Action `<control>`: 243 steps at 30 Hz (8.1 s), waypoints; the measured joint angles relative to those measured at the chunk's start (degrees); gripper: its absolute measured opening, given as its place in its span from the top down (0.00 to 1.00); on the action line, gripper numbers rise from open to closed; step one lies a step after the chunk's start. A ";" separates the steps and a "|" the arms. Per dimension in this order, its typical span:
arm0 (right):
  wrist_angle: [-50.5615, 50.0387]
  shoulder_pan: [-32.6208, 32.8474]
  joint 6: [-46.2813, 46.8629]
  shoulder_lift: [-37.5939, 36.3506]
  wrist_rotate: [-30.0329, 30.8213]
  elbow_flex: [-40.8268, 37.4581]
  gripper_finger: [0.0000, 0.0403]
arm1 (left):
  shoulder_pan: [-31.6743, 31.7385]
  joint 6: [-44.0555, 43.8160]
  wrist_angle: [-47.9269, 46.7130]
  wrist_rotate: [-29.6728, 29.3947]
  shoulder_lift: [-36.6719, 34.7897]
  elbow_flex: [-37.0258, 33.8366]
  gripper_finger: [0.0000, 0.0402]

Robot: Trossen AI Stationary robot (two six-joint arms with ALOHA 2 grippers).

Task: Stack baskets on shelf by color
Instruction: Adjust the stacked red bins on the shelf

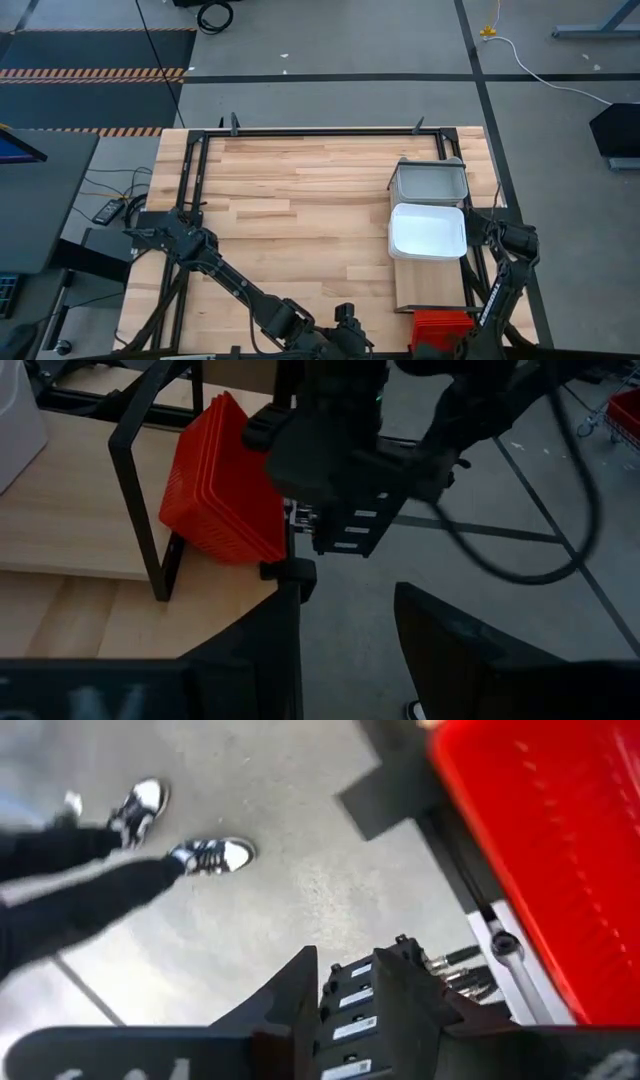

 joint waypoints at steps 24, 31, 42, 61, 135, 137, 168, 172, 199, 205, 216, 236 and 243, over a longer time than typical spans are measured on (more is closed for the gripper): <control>-21.63 -4.99 -51.95 0.08 5.03 13.49 0.74 | -4.56 -8.01 -6.47 -7.78 -0.04 0.00 0.57; -8.45 -8.33 -35.48 0.07 4.52 13.74 0.74 | -5.59 -22.22 -8.71 -14.66 -0.04 0.00 0.57; -1.45 -9.44 -11.63 0.08 20.60 10.59 0.73 | -4.88 -35.01 -11.73 -23.85 -0.04 0.00 0.57; 42.28 -9.58 -24.83 0.08 56.56 16.29 0.73 | -5.96 -18.51 -20.81 0.90 -0.30 0.08 0.57; -36.88 -6.19 30.11 16.08 5.57 41.53 0.74 | -4.90 -12.52 -47.57 -23.45 -17.66 0.20 0.57; -35.26 -6.81 30.05 17.48 7.05 41.45 0.74 | -4.92 -12.56 -47.58 -23.45 -17.66 0.20 0.57; -42.43 -8.57 29.94 20.75 1.03 39.35 0.74 | -4.59 -13.97 -47.51 -23.19 -17.66 0.20 0.57; -42.50 -8.49 29.92 20.73 0.27 38.04 0.74 | -4.55 -12.96 -47.52 -23.19 -17.66 0.20 0.57; -42.59 -10.33 31.46 20.62 1.26 31.33 0.74 | -4.61 -8.24 -47.50 -19.27 -17.64 0.20 0.57; -42.48 -10.91 31.45 20.62 3.02 28.88 0.74 | -4.61 -8.27 -47.51 -19.06 -17.64 0.20 0.57; -42.38 -11.88 31.47 20.62 2.80 24.22 0.74 | -4.61 -7.85 -47.50 -17.17 -17.64 0.20 0.57; -42.44 -10.48 28.91 20.69 0.79 27.04 0.96 | -4.61 -4.94 -47.07 -17.34 -17.64 0.20 0.57; -40.38 -9.94 27.69 20.75 3.39 35.15 0.97 | -4.59 -4.76 -46.99 -18.33 -17.64 0.20 0.57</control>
